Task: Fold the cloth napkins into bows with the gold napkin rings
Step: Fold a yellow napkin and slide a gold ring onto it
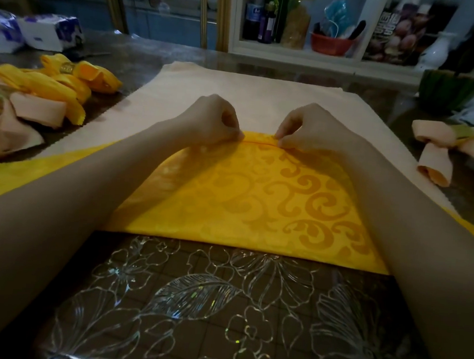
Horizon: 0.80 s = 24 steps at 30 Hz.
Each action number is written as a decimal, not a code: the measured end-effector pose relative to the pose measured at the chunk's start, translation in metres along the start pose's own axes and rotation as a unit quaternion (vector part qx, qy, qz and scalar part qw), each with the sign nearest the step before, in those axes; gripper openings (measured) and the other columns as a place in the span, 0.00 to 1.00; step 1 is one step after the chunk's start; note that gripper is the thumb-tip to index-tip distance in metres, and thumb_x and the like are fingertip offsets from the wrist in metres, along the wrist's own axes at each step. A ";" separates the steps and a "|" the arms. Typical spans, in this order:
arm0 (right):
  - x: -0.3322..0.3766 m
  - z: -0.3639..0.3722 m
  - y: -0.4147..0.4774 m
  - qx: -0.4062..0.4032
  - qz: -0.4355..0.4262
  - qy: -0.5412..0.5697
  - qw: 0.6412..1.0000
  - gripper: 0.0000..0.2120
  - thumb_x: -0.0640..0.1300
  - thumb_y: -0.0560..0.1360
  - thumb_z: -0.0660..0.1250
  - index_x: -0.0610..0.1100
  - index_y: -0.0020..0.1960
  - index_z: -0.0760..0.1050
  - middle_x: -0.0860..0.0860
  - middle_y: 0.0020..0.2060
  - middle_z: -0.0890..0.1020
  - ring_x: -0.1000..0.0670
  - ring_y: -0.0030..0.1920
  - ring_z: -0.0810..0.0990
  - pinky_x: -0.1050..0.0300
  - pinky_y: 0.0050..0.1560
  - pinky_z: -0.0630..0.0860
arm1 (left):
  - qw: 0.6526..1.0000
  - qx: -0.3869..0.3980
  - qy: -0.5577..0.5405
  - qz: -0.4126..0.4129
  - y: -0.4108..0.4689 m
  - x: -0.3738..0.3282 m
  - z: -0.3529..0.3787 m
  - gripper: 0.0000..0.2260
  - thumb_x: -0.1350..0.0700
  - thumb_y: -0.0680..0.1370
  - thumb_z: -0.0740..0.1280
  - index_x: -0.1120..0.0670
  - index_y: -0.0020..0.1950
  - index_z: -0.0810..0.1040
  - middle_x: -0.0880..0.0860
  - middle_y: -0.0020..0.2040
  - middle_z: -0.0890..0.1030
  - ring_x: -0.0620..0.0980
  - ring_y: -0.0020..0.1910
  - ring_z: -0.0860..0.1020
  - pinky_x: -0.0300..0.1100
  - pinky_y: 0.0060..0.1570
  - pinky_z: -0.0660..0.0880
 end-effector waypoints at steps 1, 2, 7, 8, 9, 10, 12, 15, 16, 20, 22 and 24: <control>0.000 0.001 0.001 -0.014 -0.003 -0.006 1.000 0.06 0.38 0.75 0.67 0.49 0.47 0.75 0.53 0.42 0.75 0.54 0.42 0.74 0.67 0.38 0.69 | 1.000 -0.006 -0.002 0.005 -0.001 -0.001 0.000 0.09 0.55 0.76 0.67 0.56 0.55 0.76 0.50 0.49 0.74 0.47 0.49 0.74 0.31 0.40 0.69; 0.001 0.002 0.002 -0.027 -0.005 -0.016 1.000 0.08 0.38 0.75 0.67 0.49 0.50 0.74 0.52 0.45 0.74 0.54 0.44 0.74 0.65 0.41 0.71 | 1.000 -0.009 -0.004 0.005 -0.001 -0.002 0.000 0.10 0.56 0.76 0.67 0.56 0.56 0.75 0.50 0.49 0.74 0.47 0.49 0.74 0.33 0.43 0.70; 0.016 0.006 0.002 -0.049 -0.022 -0.118 0.992 0.07 0.38 0.75 0.65 0.46 0.52 0.74 0.49 0.46 0.74 0.49 0.47 0.73 0.53 0.55 0.76 | 0.997 -0.029 0.068 0.031 -0.006 -0.014 0.000 0.07 0.58 0.78 0.65 0.55 0.55 0.76 0.52 0.51 0.75 0.48 0.49 0.73 0.36 0.45 0.69; 0.021 0.007 0.000 -0.051 -0.029 -0.136 0.989 0.07 0.38 0.74 0.65 0.46 0.51 0.73 0.49 0.45 0.74 0.50 0.46 0.73 0.54 0.54 0.76 | 0.993 -0.042 0.099 0.039 -0.008 -0.018 0.000 0.06 0.59 0.78 0.65 0.55 0.55 0.76 0.53 0.52 0.75 0.48 0.48 0.73 0.36 0.45 0.68; 0.025 0.008 -0.001 -0.048 -0.034 -0.152 0.987 0.07 0.37 0.74 0.65 0.46 0.49 0.72 0.49 0.45 0.74 0.50 0.45 0.72 0.55 0.52 0.76 | 0.989 -0.052 0.132 0.045 -0.009 -0.023 -0.001 0.07 0.59 0.77 0.65 0.55 0.54 0.76 0.54 0.53 0.75 0.48 0.48 0.71 0.37 0.45 0.67; 0.029 0.011 -0.002 -0.038 -0.035 -0.170 0.984 0.07 0.37 0.74 0.65 0.46 0.48 0.71 0.48 0.44 0.73 0.50 0.44 0.72 0.56 0.51 0.75 | 0.984 -0.056 0.164 0.050 -0.010 -0.028 -0.001 0.07 0.58 0.77 0.65 0.55 0.55 0.76 0.54 0.53 0.75 0.48 0.48 0.70 0.38 0.46 0.67; 0.031 0.017 -0.002 0.007 -0.021 -0.200 0.980 0.07 0.37 0.74 0.65 0.46 0.48 0.70 0.48 0.42 0.72 0.49 0.44 0.72 0.56 0.51 0.75 | 0.976 -0.040 0.208 0.046 -0.012 -0.034 0.000 0.10 0.55 0.77 0.66 0.55 0.57 0.77 0.54 0.53 0.75 0.49 0.49 0.69 0.39 0.46 0.66; 0.031 0.022 0.001 0.071 0.001 -0.203 0.977 0.06 0.41 0.75 0.63 0.44 0.52 0.73 0.49 0.39 0.74 0.50 0.42 0.74 0.55 0.50 0.76 | 0.984 -0.007 0.179 0.010 -0.011 -0.034 0.001 0.13 0.52 0.77 0.66 0.57 0.58 0.78 0.53 0.48 0.76 0.49 0.47 0.73 0.39 0.44 0.68; 0.029 0.022 0.002 0.076 0.007 -0.192 0.978 0.06 0.43 0.76 0.62 0.44 0.52 0.74 0.49 0.40 0.74 0.50 0.41 0.74 0.55 0.49 0.75 | 0.987 -0.005 0.161 0.002 -0.009 -0.032 0.002 0.14 0.52 0.77 0.65 0.58 0.58 0.78 0.53 0.48 0.77 0.49 0.47 0.74 0.39 0.44 0.69; 0.024 0.020 0.004 0.059 0.016 -0.150 0.987 0.10 0.45 0.79 0.59 0.43 0.57 0.73 0.48 0.47 0.75 0.52 0.40 0.72 0.58 0.45 0.71 | 0.994 0.028 0.106 -0.012 -0.006 -0.020 0.008 0.15 0.50 0.78 0.63 0.58 0.60 0.75 0.56 0.56 0.77 0.49 0.49 0.73 0.39 0.47 0.68; 0.020 0.017 0.003 0.061 0.018 -0.134 0.989 0.11 0.43 0.79 0.59 0.44 0.61 0.71 0.48 0.50 0.74 0.51 0.46 0.72 0.58 0.49 0.70 | 0.996 0.041 0.084 -0.016 -0.006 -0.016 0.010 0.16 0.49 0.78 0.63 0.56 0.62 0.73 0.56 0.59 0.75 0.50 0.52 0.72 0.39 0.48 0.68; 0.017 0.013 0.002 0.075 0.012 -0.125 0.989 0.12 0.43 0.78 0.61 0.44 0.61 0.72 0.50 0.51 0.73 0.51 0.49 0.72 0.60 0.48 0.70 | 0.995 0.058 0.074 -0.020 -0.007 -0.015 0.012 0.17 0.50 0.79 0.62 0.54 0.66 0.70 0.55 0.64 0.73 0.52 0.59 0.73 0.40 0.53 0.68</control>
Point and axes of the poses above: each hand's wrist, its own y-axis towards the middle knuckle, its own z-axis out of the palm, x = y × z, the point moved 7 cm from there along y, towards the middle knuckle
